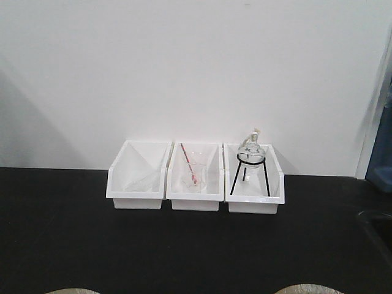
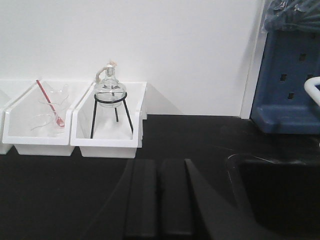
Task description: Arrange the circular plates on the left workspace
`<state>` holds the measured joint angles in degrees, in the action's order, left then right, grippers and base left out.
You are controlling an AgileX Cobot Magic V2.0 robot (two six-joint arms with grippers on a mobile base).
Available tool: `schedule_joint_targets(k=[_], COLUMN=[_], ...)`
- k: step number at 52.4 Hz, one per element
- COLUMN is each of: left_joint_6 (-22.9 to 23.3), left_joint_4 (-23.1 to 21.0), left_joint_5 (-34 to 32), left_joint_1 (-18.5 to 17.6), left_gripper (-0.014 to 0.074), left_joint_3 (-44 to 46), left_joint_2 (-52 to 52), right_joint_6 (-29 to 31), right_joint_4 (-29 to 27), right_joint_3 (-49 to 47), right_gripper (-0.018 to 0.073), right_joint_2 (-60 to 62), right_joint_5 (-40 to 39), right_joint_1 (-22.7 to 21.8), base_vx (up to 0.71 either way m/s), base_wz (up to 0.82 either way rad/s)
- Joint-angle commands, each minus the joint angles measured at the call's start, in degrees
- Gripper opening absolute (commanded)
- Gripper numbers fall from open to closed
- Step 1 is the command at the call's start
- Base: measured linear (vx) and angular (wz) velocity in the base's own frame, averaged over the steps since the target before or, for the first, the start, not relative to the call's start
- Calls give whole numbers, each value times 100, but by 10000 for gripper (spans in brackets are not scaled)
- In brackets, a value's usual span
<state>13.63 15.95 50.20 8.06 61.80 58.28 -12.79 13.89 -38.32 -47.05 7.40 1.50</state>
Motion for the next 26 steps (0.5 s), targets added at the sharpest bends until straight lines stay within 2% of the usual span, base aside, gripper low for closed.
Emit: schedule_joint_targets(k=[1,21,26], left_joint_6=[90,9,-432], left_joint_4=[328,376,271], left_joint_5=[-35,283,302], left_joint_1=[28,28,28], left_gripper=[2,2,2], left_joint_3=[147,147,147], left_joint_2=[79,353,566], right_joint_6=[-21,-16,-16], right_joint_4=[74,74,74], right_joint_3=[-209,-209,-209], right_gripper=[-4,-4,-4], right_joint_2=[28,28,28], right_joint_5=[-441,-454,-454], right_joint_1=[-24,-24,-24], base_vx=[0,0,0], base_wz=[0,0,0])
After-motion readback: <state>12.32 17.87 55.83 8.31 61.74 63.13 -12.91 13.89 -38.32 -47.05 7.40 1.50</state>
